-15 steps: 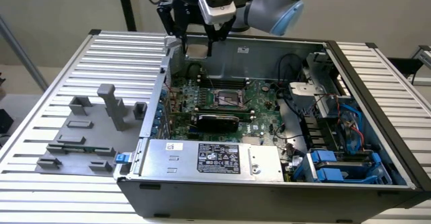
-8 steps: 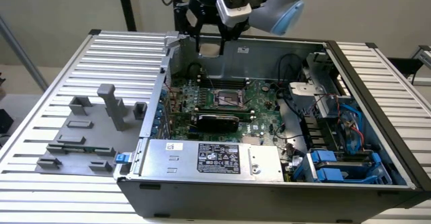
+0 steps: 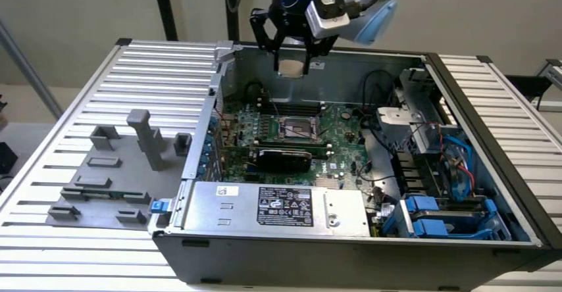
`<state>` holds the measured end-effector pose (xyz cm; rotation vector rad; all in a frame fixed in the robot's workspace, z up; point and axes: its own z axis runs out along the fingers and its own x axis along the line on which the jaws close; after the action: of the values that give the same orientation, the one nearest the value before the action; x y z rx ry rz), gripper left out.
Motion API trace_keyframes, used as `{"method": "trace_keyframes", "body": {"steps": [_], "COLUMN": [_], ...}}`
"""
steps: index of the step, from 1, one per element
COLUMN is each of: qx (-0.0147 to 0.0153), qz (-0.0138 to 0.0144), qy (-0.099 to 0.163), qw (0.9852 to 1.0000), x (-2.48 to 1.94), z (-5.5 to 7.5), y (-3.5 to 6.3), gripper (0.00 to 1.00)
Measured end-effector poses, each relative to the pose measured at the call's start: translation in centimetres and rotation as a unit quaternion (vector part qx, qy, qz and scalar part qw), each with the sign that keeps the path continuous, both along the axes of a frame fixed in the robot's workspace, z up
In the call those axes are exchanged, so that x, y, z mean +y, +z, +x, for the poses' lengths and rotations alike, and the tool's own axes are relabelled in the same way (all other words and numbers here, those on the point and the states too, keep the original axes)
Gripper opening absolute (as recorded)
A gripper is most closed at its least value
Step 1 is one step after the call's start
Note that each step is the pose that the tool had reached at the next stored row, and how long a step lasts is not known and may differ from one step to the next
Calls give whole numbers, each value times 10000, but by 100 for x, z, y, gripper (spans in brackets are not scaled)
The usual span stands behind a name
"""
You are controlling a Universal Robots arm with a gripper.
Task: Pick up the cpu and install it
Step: 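Pick up the cpu and move it towards the insertion slot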
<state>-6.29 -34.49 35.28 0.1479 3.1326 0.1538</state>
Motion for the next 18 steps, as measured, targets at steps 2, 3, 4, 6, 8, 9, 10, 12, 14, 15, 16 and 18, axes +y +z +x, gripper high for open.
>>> {"method": "trace_keyframes", "body": {"steps": [2,3,4,6,8,9,10,12,14,15,16,18], "qx": [0,0,0,0,0,0,-1,-1,0,0,4,3], "qz": [0,-1,-1,-1,-1,0,0,0,-1,-1,-1,-1], "qy": [11,17,23,33,43,50,60,91,122,127,127,126], "qw": [10000,10000,10000,10000,10000,10000,10000,10000,9999,9999,9999,9999], "x": [24,36,47,68,89,97,104,110,114,114,113,114], "z": [33,51,71,115,163,182,199,227,250,254,256,256], "y": [-36,-54,-72,-108,-145,-163,-181,-207,-217,-216,-216,-217], "gripper": [55,55,55,55,55,55,55,55,55,55,55,55]}}
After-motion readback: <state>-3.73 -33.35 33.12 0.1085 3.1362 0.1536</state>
